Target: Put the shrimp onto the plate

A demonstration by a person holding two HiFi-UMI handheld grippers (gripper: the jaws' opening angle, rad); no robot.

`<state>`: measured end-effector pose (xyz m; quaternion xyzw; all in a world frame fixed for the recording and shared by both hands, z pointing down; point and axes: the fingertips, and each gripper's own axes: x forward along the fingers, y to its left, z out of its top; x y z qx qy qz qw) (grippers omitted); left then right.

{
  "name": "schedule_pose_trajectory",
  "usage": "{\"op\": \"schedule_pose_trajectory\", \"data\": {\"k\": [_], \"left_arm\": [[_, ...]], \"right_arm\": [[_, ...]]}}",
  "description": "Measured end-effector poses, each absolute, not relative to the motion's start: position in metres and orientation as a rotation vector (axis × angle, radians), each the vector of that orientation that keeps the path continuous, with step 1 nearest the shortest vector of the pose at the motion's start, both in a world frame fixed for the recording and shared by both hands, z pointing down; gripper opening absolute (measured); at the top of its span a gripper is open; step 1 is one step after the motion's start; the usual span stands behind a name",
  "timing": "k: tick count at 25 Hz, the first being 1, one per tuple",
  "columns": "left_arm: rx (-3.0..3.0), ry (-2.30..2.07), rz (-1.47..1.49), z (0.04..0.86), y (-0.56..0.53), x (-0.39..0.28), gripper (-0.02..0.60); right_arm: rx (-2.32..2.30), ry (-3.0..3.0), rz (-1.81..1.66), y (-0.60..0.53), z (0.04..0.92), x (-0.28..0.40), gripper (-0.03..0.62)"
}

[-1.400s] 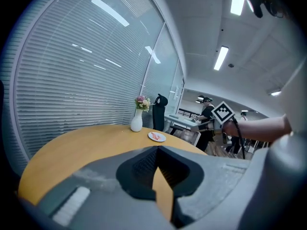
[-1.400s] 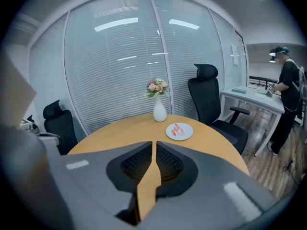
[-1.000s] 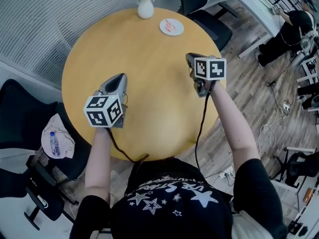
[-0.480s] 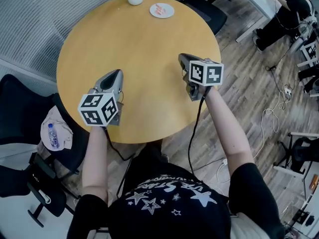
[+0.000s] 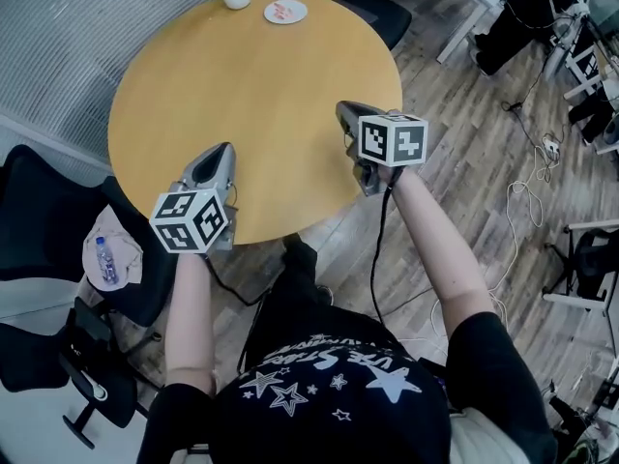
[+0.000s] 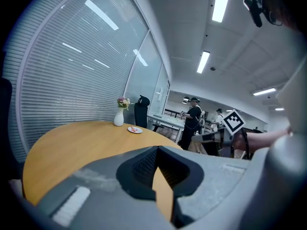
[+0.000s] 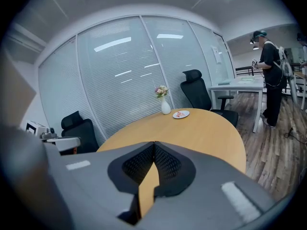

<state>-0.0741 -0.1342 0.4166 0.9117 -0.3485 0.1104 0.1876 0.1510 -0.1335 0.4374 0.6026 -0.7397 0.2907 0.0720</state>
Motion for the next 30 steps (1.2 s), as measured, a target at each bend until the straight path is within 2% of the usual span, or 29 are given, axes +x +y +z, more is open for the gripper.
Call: {"op": "schedule_pose_trajectory", "data": {"k": [18,30], "left_arm": [[2.59,-1.019,0.187,0.37,-0.005,-0.117,0.002],[2.608,-1.025,0.205,0.36,0.052,-0.133,0.002]], "right_arm": [[1.702,-2.403,0.83,-0.009,0.385,0.088,0.002],[1.683,-2.436,0.824,0.051,0.378,0.072,0.002]]}}
